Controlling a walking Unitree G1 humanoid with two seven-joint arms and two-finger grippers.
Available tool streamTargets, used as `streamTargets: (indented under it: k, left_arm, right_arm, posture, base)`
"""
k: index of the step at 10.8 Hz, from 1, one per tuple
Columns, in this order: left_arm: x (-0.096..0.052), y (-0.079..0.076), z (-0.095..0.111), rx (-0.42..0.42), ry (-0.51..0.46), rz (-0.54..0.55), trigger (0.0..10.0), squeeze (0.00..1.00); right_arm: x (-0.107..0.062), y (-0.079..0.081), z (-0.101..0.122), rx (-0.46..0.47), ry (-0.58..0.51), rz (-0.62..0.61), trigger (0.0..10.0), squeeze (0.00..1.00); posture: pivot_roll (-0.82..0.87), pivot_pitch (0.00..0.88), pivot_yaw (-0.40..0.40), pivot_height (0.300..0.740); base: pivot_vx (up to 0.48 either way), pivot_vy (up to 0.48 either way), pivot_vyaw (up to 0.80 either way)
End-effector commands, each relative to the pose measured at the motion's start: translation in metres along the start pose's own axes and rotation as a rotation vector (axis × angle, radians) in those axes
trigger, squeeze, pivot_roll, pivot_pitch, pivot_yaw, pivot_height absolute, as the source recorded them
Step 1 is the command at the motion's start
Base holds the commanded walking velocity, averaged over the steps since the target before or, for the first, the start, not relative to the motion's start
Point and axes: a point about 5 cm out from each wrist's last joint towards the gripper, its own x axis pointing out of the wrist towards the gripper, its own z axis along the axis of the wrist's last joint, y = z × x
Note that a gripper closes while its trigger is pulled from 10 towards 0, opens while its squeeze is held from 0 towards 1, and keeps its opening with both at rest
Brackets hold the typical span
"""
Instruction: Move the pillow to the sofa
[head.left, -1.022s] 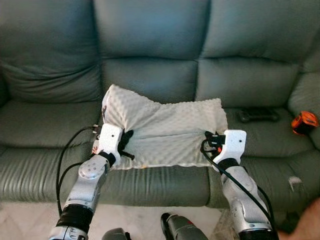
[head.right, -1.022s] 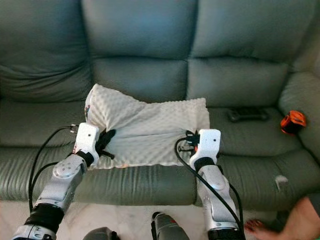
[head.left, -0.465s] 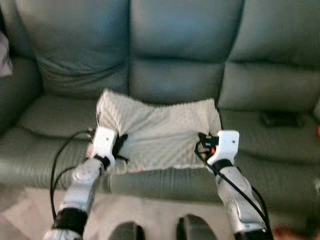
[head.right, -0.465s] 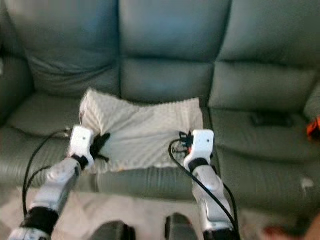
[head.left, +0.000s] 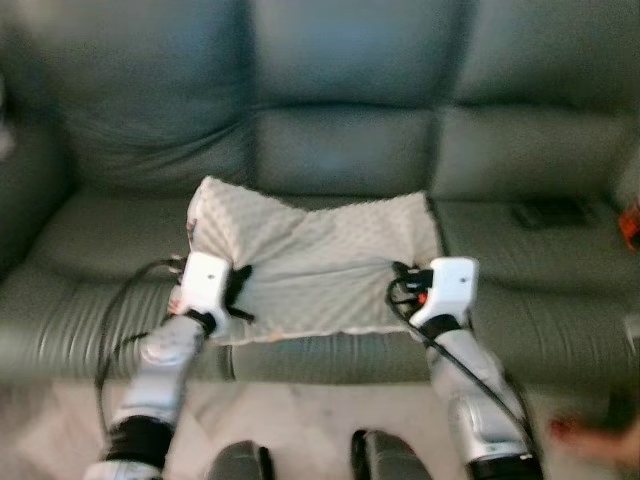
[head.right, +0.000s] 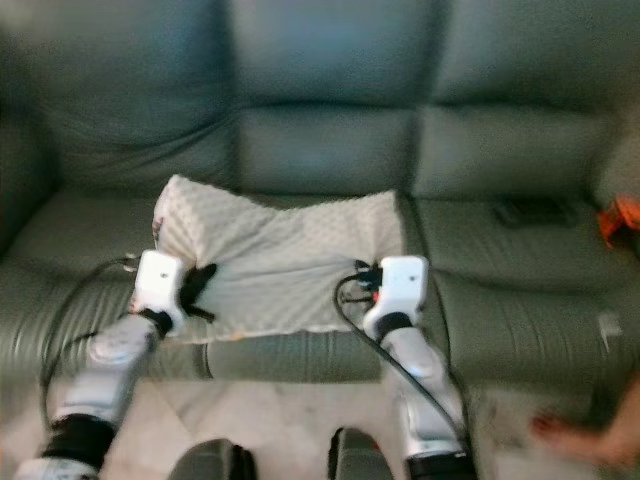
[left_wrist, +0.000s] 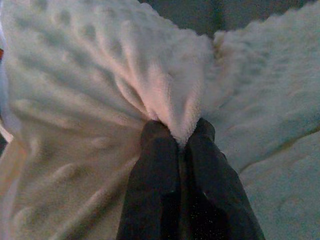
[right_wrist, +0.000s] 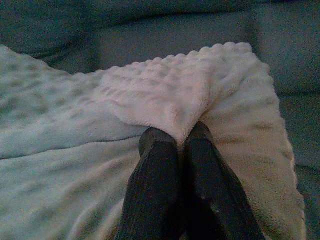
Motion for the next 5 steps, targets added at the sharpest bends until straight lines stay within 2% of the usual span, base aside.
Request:
streamTargets:
  k: [1,4,5]
  left_arm:
    - [0.0014,-0.0040,0.0062,0.012,-0.026,-0.038,10.0,0.00]
    - [0.0016,-0.0043,0.0075,0.005,-0.029,-0.051,10.0,0.00]
    - [0.0013,-0.0052,0.0073,0.003,-0.028,-0.058,10.0,0.00]
  right_arm:
    - [0.0002,-0.0031,0.0039,0.001,-0.022,-0.020,10.0,0.00]
    - [0.0002,-0.0024,0.0019,0.002,-0.017,-0.023,10.0,0.00]
    - [0.0000,-0.0023,0.0018,0.001,-0.018,-0.023,10.0,0.00]
  posture:
    - [-0.09,0.124,0.001,0.740]
    - [-0.09,0.127,0.004,0.740]
    - [-0.09,0.127,0.004,0.740]
  base:
    - [0.000,0.000,0.00]
    - [0.000,0.000,0.00]
    - [0.255,0.000,0.00]
